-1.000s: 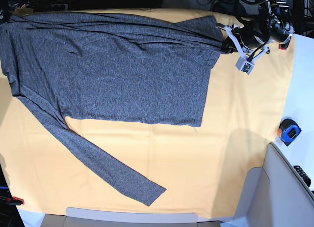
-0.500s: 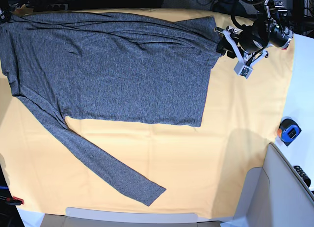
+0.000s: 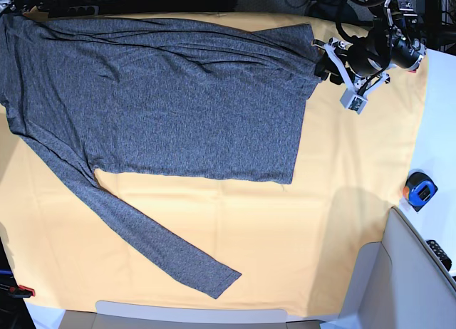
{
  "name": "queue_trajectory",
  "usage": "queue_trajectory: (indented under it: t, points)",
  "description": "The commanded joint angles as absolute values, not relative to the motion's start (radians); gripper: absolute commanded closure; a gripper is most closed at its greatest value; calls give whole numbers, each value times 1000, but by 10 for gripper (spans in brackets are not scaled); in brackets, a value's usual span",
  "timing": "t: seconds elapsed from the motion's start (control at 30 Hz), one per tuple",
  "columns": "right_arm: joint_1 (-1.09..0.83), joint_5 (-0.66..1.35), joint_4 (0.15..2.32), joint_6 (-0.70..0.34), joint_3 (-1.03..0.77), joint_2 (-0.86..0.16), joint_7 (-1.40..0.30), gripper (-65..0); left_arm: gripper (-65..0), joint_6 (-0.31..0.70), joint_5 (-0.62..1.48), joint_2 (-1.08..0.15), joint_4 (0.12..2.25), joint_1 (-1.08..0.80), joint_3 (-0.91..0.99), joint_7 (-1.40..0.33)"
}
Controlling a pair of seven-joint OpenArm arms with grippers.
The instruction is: Fold the T-shirt properly
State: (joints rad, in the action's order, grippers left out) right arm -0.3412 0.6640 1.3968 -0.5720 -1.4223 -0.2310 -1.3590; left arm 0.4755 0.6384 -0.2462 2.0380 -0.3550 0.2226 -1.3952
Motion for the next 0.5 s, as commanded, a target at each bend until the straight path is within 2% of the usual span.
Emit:
queue_trajectory:
  t: [0.0, 0.47]
  points:
    - [-351, 679, 1420, -573, -1431, -260, -1349, -421, -218, 476, 648, -249, 2054, -354, 226, -1396]
    - [-363, 677, 1867, -575, -1484, -288, -1346, -421, -217, 476, 648, -236, 2060, -357, 265, -1396]
